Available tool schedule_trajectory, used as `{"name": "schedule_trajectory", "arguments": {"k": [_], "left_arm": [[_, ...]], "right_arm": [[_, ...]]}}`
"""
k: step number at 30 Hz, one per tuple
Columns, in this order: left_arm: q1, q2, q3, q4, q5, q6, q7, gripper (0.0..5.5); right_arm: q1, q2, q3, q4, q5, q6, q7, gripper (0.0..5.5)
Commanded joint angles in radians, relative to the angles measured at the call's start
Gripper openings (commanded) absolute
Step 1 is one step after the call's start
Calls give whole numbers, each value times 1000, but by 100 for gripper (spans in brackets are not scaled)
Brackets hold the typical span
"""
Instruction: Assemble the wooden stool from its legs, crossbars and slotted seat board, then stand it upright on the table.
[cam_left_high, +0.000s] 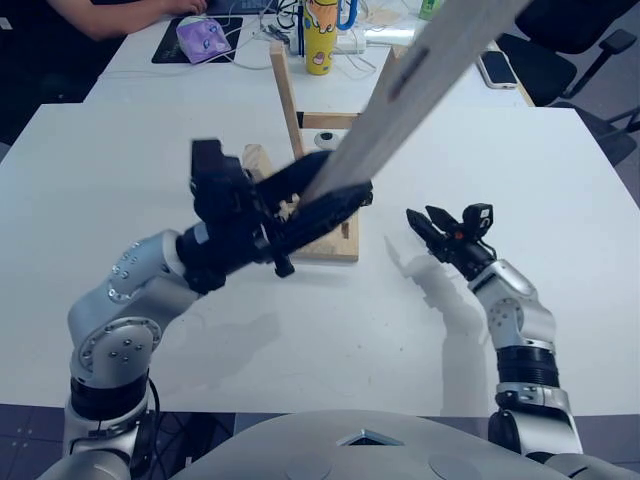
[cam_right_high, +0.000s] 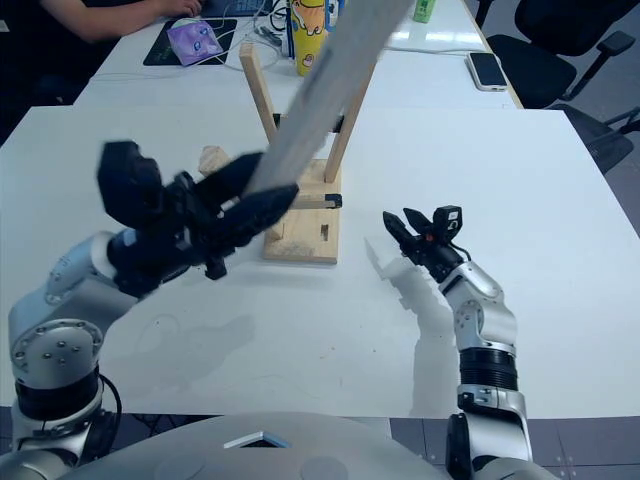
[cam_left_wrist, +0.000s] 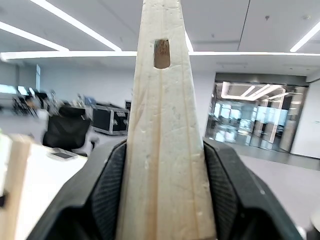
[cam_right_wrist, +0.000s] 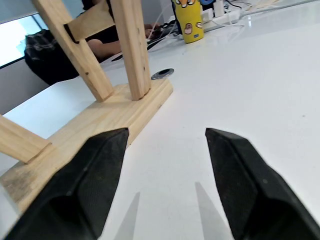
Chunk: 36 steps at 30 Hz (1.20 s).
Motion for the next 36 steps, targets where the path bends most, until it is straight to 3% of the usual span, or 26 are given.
{"name": "schedule_trajectory", "arguments": {"k": [1, 6, 11, 21, 33, 36], "left_arm": [[62, 22, -55, 70, 57, -2, -101, 208], [125, 40, -112, 209, 120, -14, -266, 208], [137, 51, -109, 331, 128, 3, -384, 208], [121, 55, -117, 427, 160, 45, -490, 208], [131, 56, -141, 426, 173, 98, -526, 208], [132, 61, -136, 427, 176, 104, -529, 208]], "right_arm": [[18, -175, -9, -26, 105, 191, 222, 330], [59, -368, 45, -75, 210, 424, 515, 413], [41, -341, 5, -180, 371, 576, 539, 481], [-4, -253, -90, -272, 684, 798, 397, 484], [6, -243, -43, -313, 695, 794, 370, 484], [-1, -254, -44, -304, 694, 802, 369, 440]]}}
